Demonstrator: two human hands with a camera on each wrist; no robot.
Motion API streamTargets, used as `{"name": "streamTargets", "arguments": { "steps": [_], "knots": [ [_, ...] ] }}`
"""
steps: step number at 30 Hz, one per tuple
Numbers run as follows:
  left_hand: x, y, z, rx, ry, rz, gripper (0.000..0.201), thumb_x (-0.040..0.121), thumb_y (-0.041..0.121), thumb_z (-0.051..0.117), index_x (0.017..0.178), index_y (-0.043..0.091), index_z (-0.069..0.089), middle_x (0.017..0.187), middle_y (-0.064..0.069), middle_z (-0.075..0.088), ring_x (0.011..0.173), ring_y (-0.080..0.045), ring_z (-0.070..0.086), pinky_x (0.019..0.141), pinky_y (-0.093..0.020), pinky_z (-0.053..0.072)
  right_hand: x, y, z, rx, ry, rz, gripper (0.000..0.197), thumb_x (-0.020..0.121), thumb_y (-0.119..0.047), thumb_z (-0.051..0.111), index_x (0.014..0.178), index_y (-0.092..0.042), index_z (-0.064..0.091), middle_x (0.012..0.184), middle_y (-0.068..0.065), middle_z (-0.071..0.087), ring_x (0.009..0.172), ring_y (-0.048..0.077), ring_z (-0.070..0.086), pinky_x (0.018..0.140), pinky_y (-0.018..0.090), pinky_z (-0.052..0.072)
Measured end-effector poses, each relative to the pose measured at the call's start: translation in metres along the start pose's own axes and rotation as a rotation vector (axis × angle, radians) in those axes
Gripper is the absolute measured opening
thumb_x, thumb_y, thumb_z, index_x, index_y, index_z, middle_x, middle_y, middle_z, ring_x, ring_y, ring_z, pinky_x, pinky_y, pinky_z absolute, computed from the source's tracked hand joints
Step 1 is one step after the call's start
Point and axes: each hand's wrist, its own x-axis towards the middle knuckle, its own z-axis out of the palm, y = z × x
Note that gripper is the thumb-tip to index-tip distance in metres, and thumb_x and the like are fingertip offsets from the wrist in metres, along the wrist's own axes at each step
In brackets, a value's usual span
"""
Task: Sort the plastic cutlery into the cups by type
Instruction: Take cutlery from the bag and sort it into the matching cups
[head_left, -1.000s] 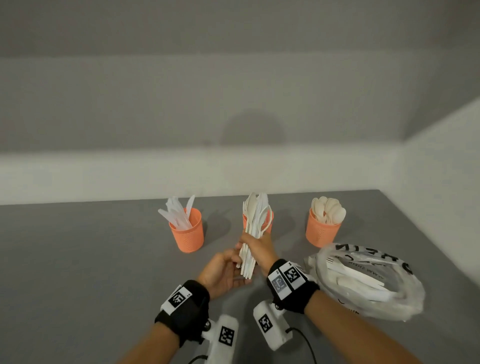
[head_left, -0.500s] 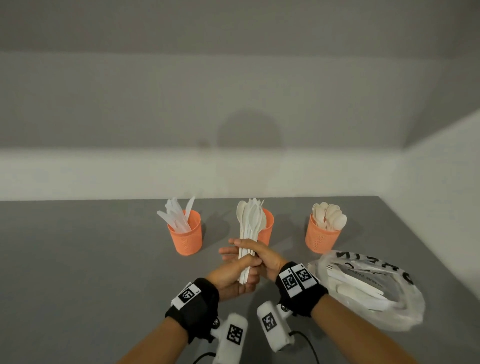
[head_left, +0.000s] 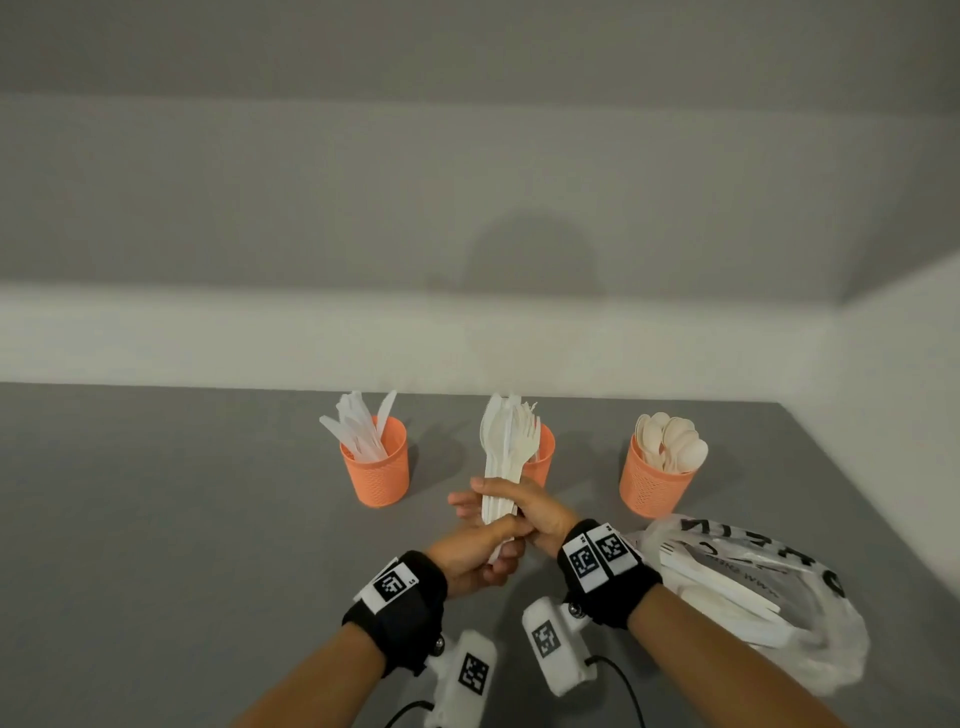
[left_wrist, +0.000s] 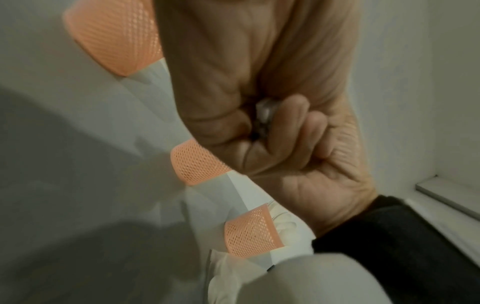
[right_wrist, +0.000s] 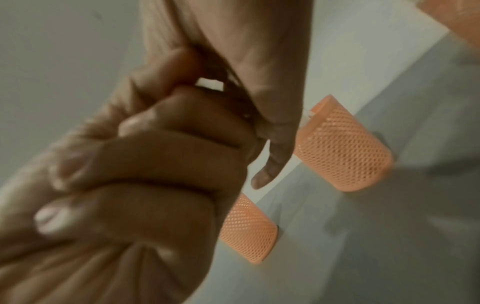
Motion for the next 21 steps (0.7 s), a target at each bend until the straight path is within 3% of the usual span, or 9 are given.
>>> {"name": "streamTargets", "arguments": {
  "steps": [3, 5, 7, 9, 12, 15, 17, 21],
  "knots": [
    [0.000, 0.001, -0.003, 0.058, -0.015, -0.022, 0.014, 0.093, 0.020, 0.049, 0.080, 0.017, 0.050, 0.050, 0.006, 0.047, 0.043, -0.005, 0.042, 0.044, -0.014, 0.032, 0.002, 0.001, -0.001, -0.033, -0.014, 0.041, 0.020, 0.091, -0.023, 0.055, 0.092, -0.006, 0.064, 0.080, 0.000, 0.074, 0.085, 0.014, 0.070, 0.078, 0.023, 0.053],
    [0.000, 0.002, -0.009, 0.186, -0.054, -0.033, 0.009, 0.091, 0.027, 0.055, 0.088, 0.018, 0.055, 0.065, 0.003, 0.056, 0.054, -0.007, 0.052, 0.053, -0.016, 0.042, 0.004, 0.003, -0.002, -0.042, 0.061, 0.024, 0.016, 0.089, -0.022, 0.057, 0.082, -0.008, 0.062, 0.066, 0.000, 0.070, 0.080, 0.018, 0.069, 0.076, 0.027, 0.054],
    [-0.002, 0.006, -0.020, 0.315, -0.092, -0.068, 0.016, 0.090, 0.037, 0.056, 0.092, 0.021, 0.058, 0.079, 0.004, 0.061, 0.066, -0.007, 0.058, 0.062, -0.017, 0.047, 0.006, 0.006, -0.006, 0.050, 0.132, 0.008, 0.007, 0.088, -0.014, 0.058, 0.083, -0.010, 0.058, 0.055, 0.001, 0.058, 0.067, 0.018, 0.067, 0.065, 0.028, 0.055],
    [-0.006, 0.013, -0.032, 0.358, -0.058, -0.098, 0.024, 0.090, 0.042, 0.053, 0.091, 0.020, 0.062, 0.085, 0.004, 0.063, 0.071, -0.007, 0.060, 0.063, -0.017, 0.049, 0.010, 0.006, -0.013, 0.133, 0.155, 0.001, 0.004, 0.089, -0.009, 0.055, 0.088, -0.012, 0.056, 0.048, -0.001, 0.049, 0.048, 0.014, 0.059, 0.051, 0.023, 0.050],
    [-0.007, 0.027, -0.051, 0.334, 0.133, -0.044, 0.024, 0.091, 0.038, 0.052, 0.089, 0.017, 0.063, 0.082, 0.004, 0.063, 0.066, -0.008, 0.060, 0.056, -0.016, 0.047, 0.011, 0.007, -0.019, 0.142, 0.117, 0.040, 0.014, 0.090, -0.007, 0.046, 0.094, -0.015, 0.057, 0.043, -0.005, 0.042, 0.035, 0.008, 0.040, 0.039, 0.018, 0.038],
    [0.000, 0.038, -0.063, 0.212, 0.418, 0.167, 0.012, 0.095, 0.021, 0.050, 0.086, 0.014, 0.057, 0.074, 0.000, 0.058, 0.058, -0.010, 0.053, 0.053, -0.018, 0.041, 0.009, 0.007, -0.016, 0.129, 0.042, 0.088, 0.019, 0.085, -0.010, 0.046, 0.100, -0.016, 0.056, 0.044, -0.005, 0.042, 0.033, 0.007, 0.036, 0.037, 0.015, 0.032],
    [0.004, 0.047, -0.063, 0.098, 0.506, 0.266, 0.010, 0.096, 0.014, 0.048, 0.089, 0.012, 0.055, 0.072, -0.002, 0.056, 0.055, -0.012, 0.052, 0.050, -0.018, 0.043, 0.009, 0.008, -0.012, 0.128, 0.006, 0.106, 0.024, 0.085, -0.010, 0.044, 0.105, -0.015, 0.056, 0.045, -0.005, 0.043, 0.034, 0.006, 0.036, 0.037, 0.015, 0.032],
    [0.012, 0.058, -0.057, 0.093, 0.601, 0.349, 0.008, 0.092, 0.014, 0.055, 0.094, 0.006, 0.054, 0.069, -0.003, 0.053, 0.045, -0.009, 0.051, 0.038, -0.014, 0.041, 0.009, 0.010, -0.004, 0.138, -0.084, 0.124, 0.041, 0.068, -0.017, 0.048, 0.108, -0.013, 0.056, 0.048, -0.005, 0.046, 0.035, 0.006, 0.037, 0.037, 0.015, 0.032]
  ]
}}
